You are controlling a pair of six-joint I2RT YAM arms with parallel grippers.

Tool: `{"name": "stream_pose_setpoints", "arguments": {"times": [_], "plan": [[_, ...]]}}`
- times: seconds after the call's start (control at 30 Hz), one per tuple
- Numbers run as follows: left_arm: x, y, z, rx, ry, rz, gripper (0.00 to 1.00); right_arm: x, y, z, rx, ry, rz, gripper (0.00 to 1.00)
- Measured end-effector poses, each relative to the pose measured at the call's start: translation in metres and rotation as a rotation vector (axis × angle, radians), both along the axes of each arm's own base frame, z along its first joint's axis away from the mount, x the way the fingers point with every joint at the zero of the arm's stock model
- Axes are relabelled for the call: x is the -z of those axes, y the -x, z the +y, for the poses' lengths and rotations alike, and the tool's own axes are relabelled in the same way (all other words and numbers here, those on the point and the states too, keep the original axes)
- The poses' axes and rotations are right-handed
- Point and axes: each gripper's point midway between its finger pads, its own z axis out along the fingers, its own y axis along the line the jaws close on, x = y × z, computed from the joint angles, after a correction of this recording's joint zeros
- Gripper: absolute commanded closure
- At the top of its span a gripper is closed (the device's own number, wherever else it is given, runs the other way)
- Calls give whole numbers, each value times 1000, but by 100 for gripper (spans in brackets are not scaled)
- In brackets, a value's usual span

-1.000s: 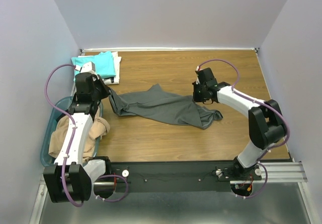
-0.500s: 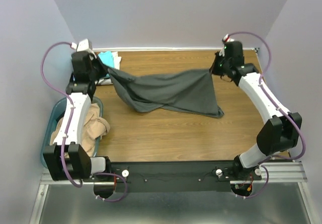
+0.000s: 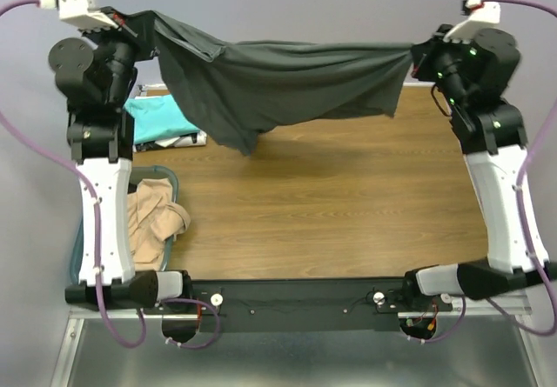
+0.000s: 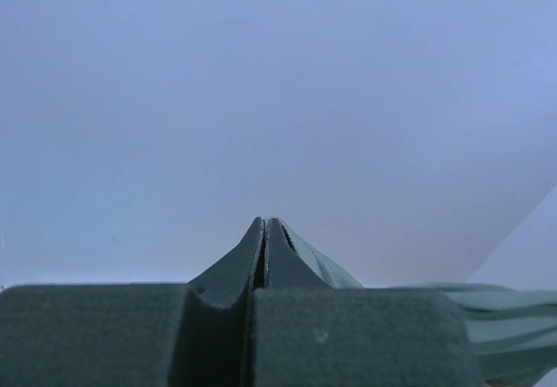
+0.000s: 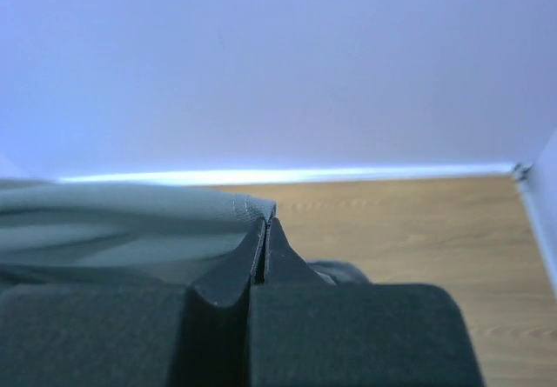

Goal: Fold and stack the t-shirts
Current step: Flatten the tshirt out

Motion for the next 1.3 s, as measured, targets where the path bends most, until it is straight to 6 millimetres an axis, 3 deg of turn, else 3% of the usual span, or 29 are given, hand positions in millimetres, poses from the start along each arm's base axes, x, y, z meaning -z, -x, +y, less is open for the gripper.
{"name": "stream_pose_setpoints", "arguments": {"times": [0.1,0.3,0.43,0.53,0.63,0.7,0.77,0.87,0.97,1.03,1.1,1.3], "plan": [[-30,38,-1,-6,-3,-86,100,-40,37,-15,30,23,-109,100],[-91,115,2,-47,-7,-272,100,-98,106,-39,72,41,-286,100],[-126,153,1,-51,-10,-383,100,-117,131,-48,92,25,-350,100],[-142,166,-3,-30,-8,-444,100,-119,132,-51,108,18,-360,100],[-137,149,-10,20,-8,-433,100,-99,112,-50,128,30,-304,100],[-121,120,-16,64,-5,-384,100,-75,91,-49,141,47,-240,100],[-89,75,-22,101,2,-286,100,-51,73,-47,154,65,-177,99],[-27,8,-31,145,16,-114,100,4,38,-43,164,108,-38,100],[33,-38,-37,169,28,45,100,31,26,-41,166,131,32,100],[54,-48,-40,176,33,101,100,32,26,-42,168,131,35,100],[61,-47,-41,183,35,124,100,25,31,-44,173,126,15,100],[23,-11,-41,184,25,30,100,-8,63,-53,187,107,-80,100]]}}
